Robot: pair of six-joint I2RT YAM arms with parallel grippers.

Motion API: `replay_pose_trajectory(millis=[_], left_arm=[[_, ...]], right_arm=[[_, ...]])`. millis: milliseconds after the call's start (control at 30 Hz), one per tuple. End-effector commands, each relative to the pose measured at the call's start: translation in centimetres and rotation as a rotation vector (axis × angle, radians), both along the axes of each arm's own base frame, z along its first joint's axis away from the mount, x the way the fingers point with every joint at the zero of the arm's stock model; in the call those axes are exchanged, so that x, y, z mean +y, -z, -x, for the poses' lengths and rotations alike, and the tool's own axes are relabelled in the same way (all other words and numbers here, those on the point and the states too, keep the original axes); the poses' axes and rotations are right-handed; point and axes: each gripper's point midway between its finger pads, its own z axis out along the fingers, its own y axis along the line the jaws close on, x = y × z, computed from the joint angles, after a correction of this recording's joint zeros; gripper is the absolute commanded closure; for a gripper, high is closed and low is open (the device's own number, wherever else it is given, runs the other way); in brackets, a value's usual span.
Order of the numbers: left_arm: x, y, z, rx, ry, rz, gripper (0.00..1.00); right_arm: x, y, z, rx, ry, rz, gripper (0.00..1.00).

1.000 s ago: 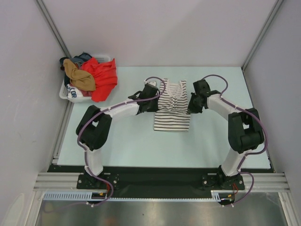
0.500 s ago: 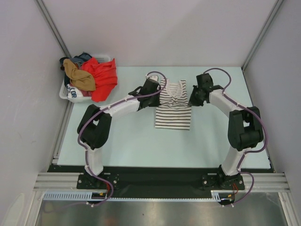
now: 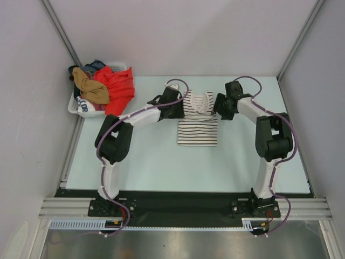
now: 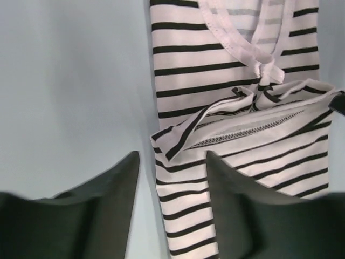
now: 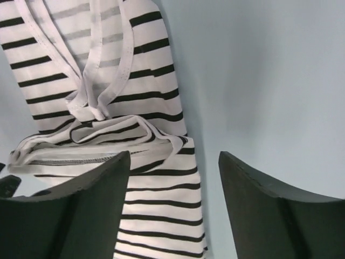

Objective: Fold and stack the tank tops
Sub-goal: Fold the tank top

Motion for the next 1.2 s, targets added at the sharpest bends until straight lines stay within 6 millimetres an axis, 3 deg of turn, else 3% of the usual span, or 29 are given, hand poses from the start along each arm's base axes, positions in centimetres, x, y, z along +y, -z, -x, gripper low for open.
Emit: replay_pose_trajectory(millis=[0,100,133,167,200,233,300,333,367,433,567,600,733,967,1167], left_arm=[[-0.2,-1.4,-1.0,-0.037,0.014,0.019,0.39],[0.9,-2.6,-0.5,-0.069,0.001,0.003,0.23],[1.2,-3.1,-0.2,-0.077,-0.003,0.008,0.22],[1.8,-3.8,0.7,-0.088,-0.004,0.01,0.21],[2.0,-4.1,1.3,-0.091,0.0,0.017,0.21],[1.9,-4.7,1.7,-0.106,0.011,0.046,0.21],[2.7,-4.8,4.0,-0.095,0.017,0.062,0.21],[2.2,-5.1,4.8,-0.101,0.03,0.094,0.22],[2.3,-4.7,6.5,-0.082,0.053,0.115,0.23],[1.6,-4.1,8.9,-0.058,0.087,0.144,0.24],[0.5,-2.5,11.6,-0.018,0.137,0.176,0.28],[0.0,-2.3,12.0,-0.007,0.155,0.189,0.32],[-1.3,-1.0,12.7,0.022,0.193,0.209,0.47],[0.7,4.7,13.3,0.138,0.117,0.088,0.73],[2.7,6.9,14.2,0.156,0.071,0.02,0.79]], right_arm=[[-0.1,-2.0,-1.1,-0.078,0.01,-0.023,0.25],[-0.7,-2.0,0.5,-0.102,0.018,-0.038,0.22],[-1.0,-4.0,0.6,-0.158,0.021,-0.06,0.24],[-1.0,-4.3,1.2,-0.165,0.016,-0.072,0.25],[-0.8,-3.1,3.0,-0.133,-0.002,-0.089,0.27],[-0.7,-4.6,3.5,-0.179,-0.013,-0.106,0.29],[-0.1,-4.5,5.4,-0.172,-0.05,-0.149,0.33],[0.1,-3.2,6.9,-0.15,-0.063,-0.161,0.34],[0.6,-3.8,7.8,-0.159,-0.091,-0.196,0.35],[0.9,-2.3,9.8,-0.119,-0.111,-0.219,0.37],[1.8,-0.9,12.5,-0.076,-0.17,-0.259,0.43],[2.0,-0.6,12.8,-0.063,-0.176,-0.264,0.5],[2.2,0.9,14.2,-0.026,-0.195,-0.266,0.65],[1.0,5.0,15.4,0.093,-0.142,-0.215,0.82],[-0.2,5.4,15.7,0.099,-0.104,-0.156,0.85]])
